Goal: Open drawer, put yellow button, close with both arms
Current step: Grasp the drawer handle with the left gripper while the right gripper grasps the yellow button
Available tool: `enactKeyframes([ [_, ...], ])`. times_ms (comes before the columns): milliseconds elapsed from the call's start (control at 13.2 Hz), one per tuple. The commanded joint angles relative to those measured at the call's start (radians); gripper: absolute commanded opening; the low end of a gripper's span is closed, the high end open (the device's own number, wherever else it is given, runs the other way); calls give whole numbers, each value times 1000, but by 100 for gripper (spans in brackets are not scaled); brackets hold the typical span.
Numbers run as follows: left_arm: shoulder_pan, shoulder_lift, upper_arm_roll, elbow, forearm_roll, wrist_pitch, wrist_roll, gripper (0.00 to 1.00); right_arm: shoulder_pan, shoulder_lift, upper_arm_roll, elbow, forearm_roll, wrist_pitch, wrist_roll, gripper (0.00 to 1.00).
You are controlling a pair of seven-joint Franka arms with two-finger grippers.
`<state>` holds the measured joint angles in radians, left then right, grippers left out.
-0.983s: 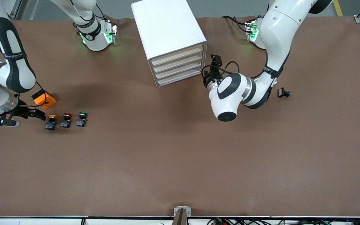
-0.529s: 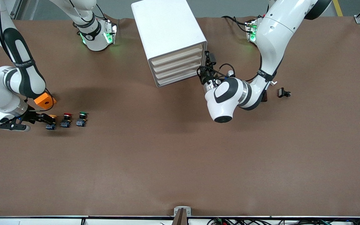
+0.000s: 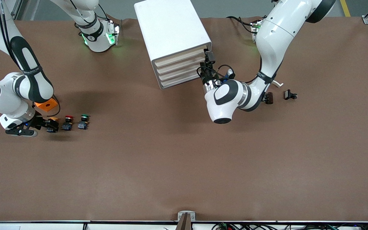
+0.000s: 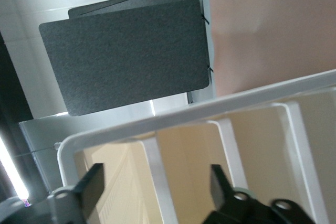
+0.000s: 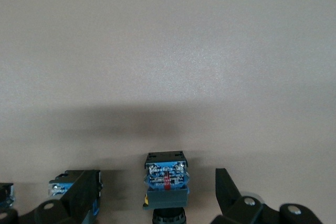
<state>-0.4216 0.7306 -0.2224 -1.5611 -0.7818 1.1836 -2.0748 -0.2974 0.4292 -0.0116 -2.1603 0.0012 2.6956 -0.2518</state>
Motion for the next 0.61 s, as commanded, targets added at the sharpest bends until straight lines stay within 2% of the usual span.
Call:
enactKeyframes([
  [0,-8,19,-2,29,-27,-21,-31,74,-11,23,2,2,-7,16,-38,100],
  [303,-32,30,-2,27,-28,-19,-44,74,-20,51,2,4,-7,41,-78,100],
  [529,-55,36,0,26,-28,-21,-67,61,-20,56,2,4,-7,41,-78,100],
])
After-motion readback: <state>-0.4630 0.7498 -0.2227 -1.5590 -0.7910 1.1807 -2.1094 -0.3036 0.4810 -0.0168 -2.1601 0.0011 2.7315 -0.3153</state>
